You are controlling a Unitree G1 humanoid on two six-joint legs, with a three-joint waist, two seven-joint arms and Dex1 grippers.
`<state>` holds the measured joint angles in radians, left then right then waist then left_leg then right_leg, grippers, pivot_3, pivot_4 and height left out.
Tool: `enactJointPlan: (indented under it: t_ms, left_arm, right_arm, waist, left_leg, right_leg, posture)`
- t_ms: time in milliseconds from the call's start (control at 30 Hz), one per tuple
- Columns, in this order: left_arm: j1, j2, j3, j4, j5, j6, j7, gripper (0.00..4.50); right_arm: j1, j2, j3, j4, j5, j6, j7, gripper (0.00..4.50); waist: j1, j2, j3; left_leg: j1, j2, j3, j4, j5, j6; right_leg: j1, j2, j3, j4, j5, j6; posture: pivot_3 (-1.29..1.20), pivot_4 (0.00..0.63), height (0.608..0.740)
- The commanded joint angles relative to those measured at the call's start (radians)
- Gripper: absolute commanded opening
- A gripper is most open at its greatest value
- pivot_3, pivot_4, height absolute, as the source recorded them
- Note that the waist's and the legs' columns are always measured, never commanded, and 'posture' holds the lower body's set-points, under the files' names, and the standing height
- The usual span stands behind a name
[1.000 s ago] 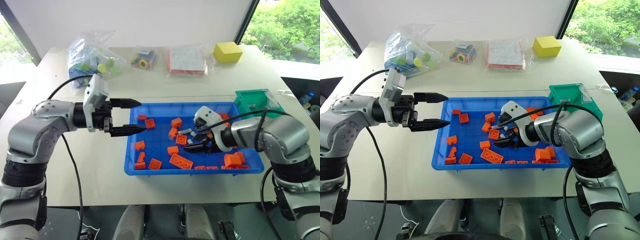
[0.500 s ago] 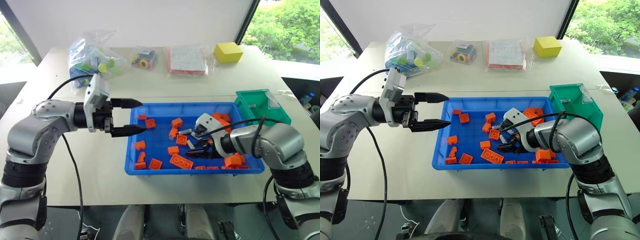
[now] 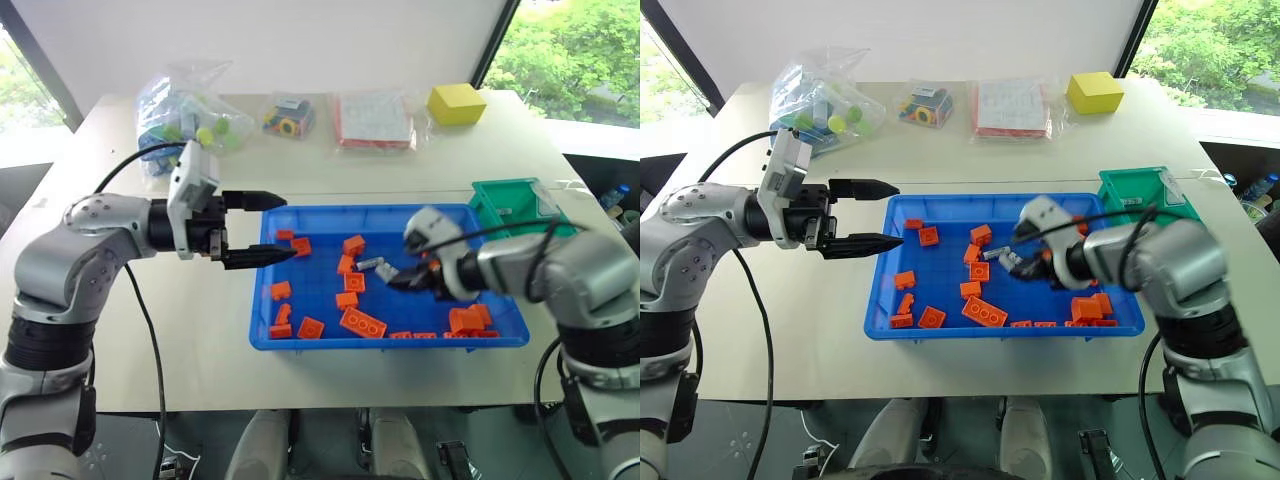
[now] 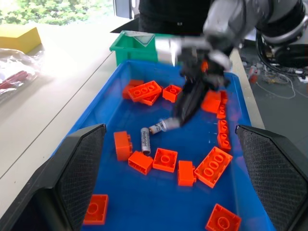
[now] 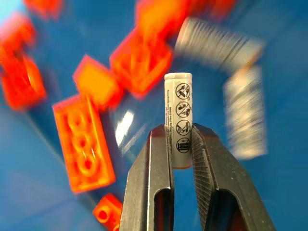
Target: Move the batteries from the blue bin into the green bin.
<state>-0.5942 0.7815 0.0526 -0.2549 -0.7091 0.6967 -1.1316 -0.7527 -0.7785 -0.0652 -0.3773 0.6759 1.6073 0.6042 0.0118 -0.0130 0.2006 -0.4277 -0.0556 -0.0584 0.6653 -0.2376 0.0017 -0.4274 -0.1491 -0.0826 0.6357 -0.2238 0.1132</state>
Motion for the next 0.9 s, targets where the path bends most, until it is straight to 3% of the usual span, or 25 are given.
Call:
enactJointPlan:
  t_ms: [33, 233, 433, 667, 900]
  left_arm:
    - [-0.004, 0.005, 0.013, -0.009, -0.009, -0.01, -0.009, 4.5]
    - [-0.013, -0.01, 0.0, 0.001, -0.004, -0.014, -0.014, 4.5]
    - [-0.027, -0.014, -0.001, 0.012, -0.001, -0.018, -0.022, 4.5]
    - [-0.027, -0.009, 0.005, 0.006, -0.001, -0.014, -0.02, 4.5]
    - [-0.02, 0.002, 0.013, 0.0, -0.003, -0.013, -0.02, 4.5]
  right_arm:
    - [-0.059, -0.071, -0.132, 0.049, 0.004, 0.007, -0.025, 0.03]
    - [-0.047, -0.279, -0.128, 0.289, -0.132, -0.183, -0.011, 0.03]
    - [0.086, -0.355, -0.075, 0.405, -0.234, -0.4, 0.034, 0.03]
    - [0.122, -0.321, -0.062, 0.453, -0.277, -0.526, 0.064, 3.5]
    - [0.068, -0.26, -0.004, 0.252, -0.18, -0.502, 0.187, 3.5]
  waist:
    - [0.003, -0.001, 0.0]
    - [0.0, -0.001, 0.0]
    - [-0.007, 0.0, 0.0]
    - [-0.008, 0.0, 0.0]
    - [-0.009, 0.001, 0.0]
  left_leg:
    - [0.0, 0.0, 0.0, 0.0, 0.0, 0.0]
    - [-0.001, -0.001, 0.002, 0.0, 0.0, 0.0]
    - [0.0, 0.001, 0.003, -0.001, -0.001, 0.001]
    - [0.0, 0.001, 0.003, 0.0, 0.0, 0.001]
    - [0.0, 0.001, 0.002, 0.0, -0.001, 0.001]
  right_leg:
    - [0.0, 0.0, 0.0, 0.0, 0.0, 0.0]
    - [0.001, -0.001, 0.0, -0.003, 0.0, 0.0]
    - [0.001, -0.001, 0.0, -0.003, 0.0, 0.0]
    - [0.0, 0.0, 0.0, -0.002, 0.0, 0.0]
    - [0.0, 0.0, 0.0, -0.002, 0.0, 0.0]
  posture:
    - [0.0, 0.15, 0.692]
    - [0.0, 0.15, 0.692]
    - [0.0, 0.15, 0.692]
    - [0.0, 0.15, 0.692]
    - [0.0, 0.15, 0.692]
